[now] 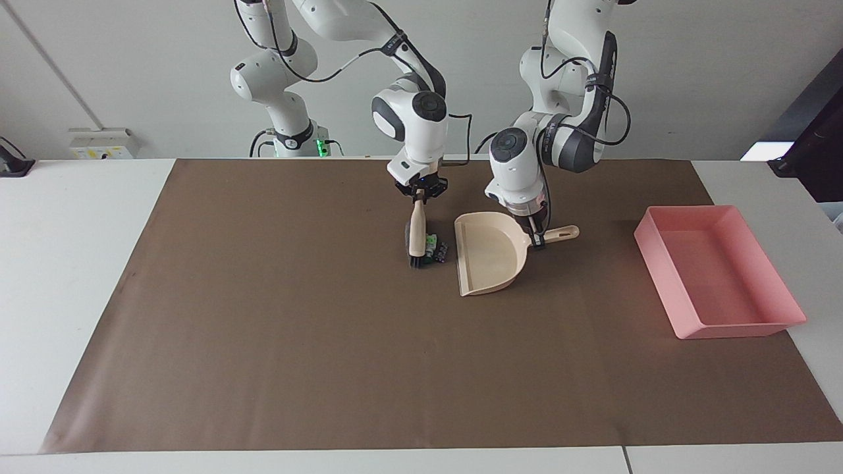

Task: Clean e-waste and dump in bin
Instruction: 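Sweep the e-waste pieces into the dustpan with the right gripper's brush, then carry the dustpan to the bin while the right gripper returns the brush, then tip the dustpan over the pink bin with the left gripper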

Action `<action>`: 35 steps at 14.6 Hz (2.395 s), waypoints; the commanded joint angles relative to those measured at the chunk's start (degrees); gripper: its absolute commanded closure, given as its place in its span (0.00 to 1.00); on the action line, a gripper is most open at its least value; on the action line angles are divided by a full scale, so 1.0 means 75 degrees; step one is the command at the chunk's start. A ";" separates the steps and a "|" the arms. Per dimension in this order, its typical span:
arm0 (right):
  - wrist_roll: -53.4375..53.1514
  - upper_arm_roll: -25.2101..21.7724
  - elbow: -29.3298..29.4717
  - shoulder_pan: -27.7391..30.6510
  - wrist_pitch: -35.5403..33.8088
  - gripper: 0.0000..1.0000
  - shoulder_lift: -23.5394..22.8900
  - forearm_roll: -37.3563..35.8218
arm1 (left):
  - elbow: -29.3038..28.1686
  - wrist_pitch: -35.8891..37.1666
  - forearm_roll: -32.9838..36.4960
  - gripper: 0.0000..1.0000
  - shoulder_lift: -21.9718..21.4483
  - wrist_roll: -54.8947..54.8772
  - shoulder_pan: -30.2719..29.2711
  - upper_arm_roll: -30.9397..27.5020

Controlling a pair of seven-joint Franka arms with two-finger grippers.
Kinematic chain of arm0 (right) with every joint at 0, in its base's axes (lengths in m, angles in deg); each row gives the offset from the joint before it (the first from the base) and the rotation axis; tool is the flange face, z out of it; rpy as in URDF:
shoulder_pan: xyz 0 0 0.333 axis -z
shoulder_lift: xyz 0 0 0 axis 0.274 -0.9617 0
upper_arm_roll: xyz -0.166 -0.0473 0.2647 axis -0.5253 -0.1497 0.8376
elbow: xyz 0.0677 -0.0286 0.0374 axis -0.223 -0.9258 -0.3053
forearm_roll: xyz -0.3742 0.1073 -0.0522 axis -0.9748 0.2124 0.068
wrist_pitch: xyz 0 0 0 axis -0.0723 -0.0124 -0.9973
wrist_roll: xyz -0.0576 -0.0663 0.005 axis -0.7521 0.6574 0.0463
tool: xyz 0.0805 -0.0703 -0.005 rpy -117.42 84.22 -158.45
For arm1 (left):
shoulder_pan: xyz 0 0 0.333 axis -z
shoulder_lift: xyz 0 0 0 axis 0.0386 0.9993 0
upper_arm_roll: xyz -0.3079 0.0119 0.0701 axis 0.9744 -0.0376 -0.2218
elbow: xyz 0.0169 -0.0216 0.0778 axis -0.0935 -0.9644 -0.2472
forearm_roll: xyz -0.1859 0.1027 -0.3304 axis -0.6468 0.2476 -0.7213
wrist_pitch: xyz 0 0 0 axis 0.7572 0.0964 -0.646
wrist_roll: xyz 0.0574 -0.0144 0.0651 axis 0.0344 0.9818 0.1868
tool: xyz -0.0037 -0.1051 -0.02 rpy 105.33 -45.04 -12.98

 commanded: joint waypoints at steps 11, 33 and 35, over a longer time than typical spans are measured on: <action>0.1625 0.0004 0.1030 -0.0048 0.0430 1.00 -0.0073 0.3015 | -0.0484 -0.1017 -0.0219 1.00 -0.0175 -0.0535 -0.0367 -0.0055; 0.7049 0.0004 -0.0328 0.7287 -0.3034 1.00 0.1899 -0.1579 | 0.3426 0.1734 -0.2882 1.00 0.0268 -0.6264 -0.4738 -0.0113; 0.7096 0.0004 -0.0529 0.7323 -0.2681 1.00 0.1748 -0.1638 | 0.3944 0.1911 -0.2836 1.00 0.0492 -0.6840 -0.5148 -0.0125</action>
